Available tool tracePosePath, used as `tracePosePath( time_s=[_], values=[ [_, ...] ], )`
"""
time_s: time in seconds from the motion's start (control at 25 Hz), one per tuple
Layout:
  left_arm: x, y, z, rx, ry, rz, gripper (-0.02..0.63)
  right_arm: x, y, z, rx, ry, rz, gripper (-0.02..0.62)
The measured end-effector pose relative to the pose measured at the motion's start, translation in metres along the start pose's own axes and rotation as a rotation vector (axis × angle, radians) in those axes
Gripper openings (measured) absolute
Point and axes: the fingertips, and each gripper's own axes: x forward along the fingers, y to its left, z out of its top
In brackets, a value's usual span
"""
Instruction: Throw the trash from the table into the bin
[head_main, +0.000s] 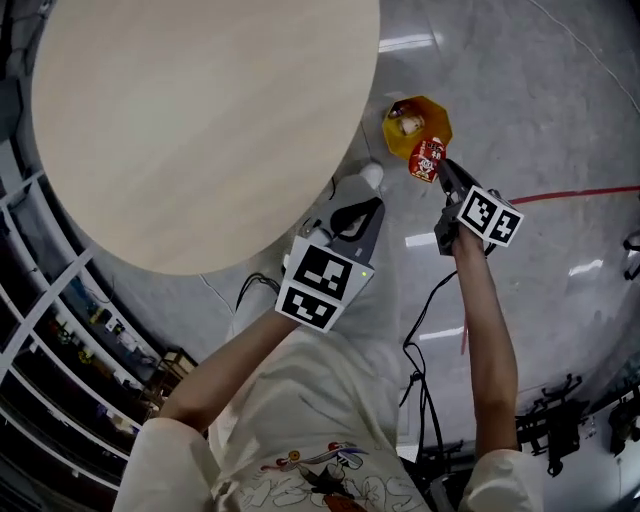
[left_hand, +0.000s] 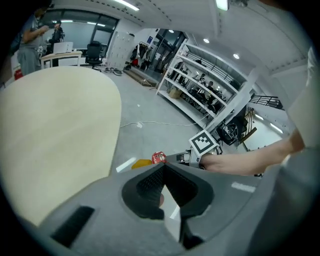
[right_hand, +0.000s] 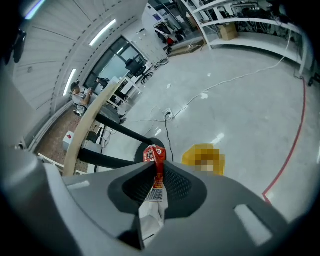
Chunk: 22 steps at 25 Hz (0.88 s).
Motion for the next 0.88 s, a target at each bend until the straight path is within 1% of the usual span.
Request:
tracePosePath(
  time_s=[0.12, 0.2, 0.32, 0.48, 0.6, 0.76, 0.88],
  values=[
    [0.015, -0.012, -0.003, -0.035, 0.002, 0.004, 0.005, 0.004, -0.017, -0.008, -0.007, 0.016, -0.001, 0.060],
    [0.029, -0.012, -0.010, -0.043, 0.013, 0.007, 0.005, 0.016, -0.030, -0.014, -0.002, 0.027, -0.008, 0.060],
    [0.034, -0.018, -0.018, -0.053, 0.030, 0.005, 0.004, 0.022, -0.037, -0.022, 0.007, 0.034, -0.012, 0.060],
    [0.032, -0.032, -0.016, -0.020, 0.032, -0.005, 0.005, 0.018, -0.032, -0.015, -0.011, 0.018, -0.016, 0.060],
    [0.031, -0.036, -0.013, -0.010, 0.027, 0.000, 0.003, 0.019, -0.033, -0.013, -0.028, 0.020, -0.026, 0.059],
    [0.042, -0.029, -0.020, 0.048, 0.044, 0.022, 0.005, 0.031, -0.048, -0.012, 0.029, 0.012, -0.039, 0.059],
    [0.059, -0.019, -0.033, 0.067, 0.071, 0.024, 0.003, 0.052, -0.065, -0.019, 0.045, 0.034, -0.049, 0.059]
  ],
)
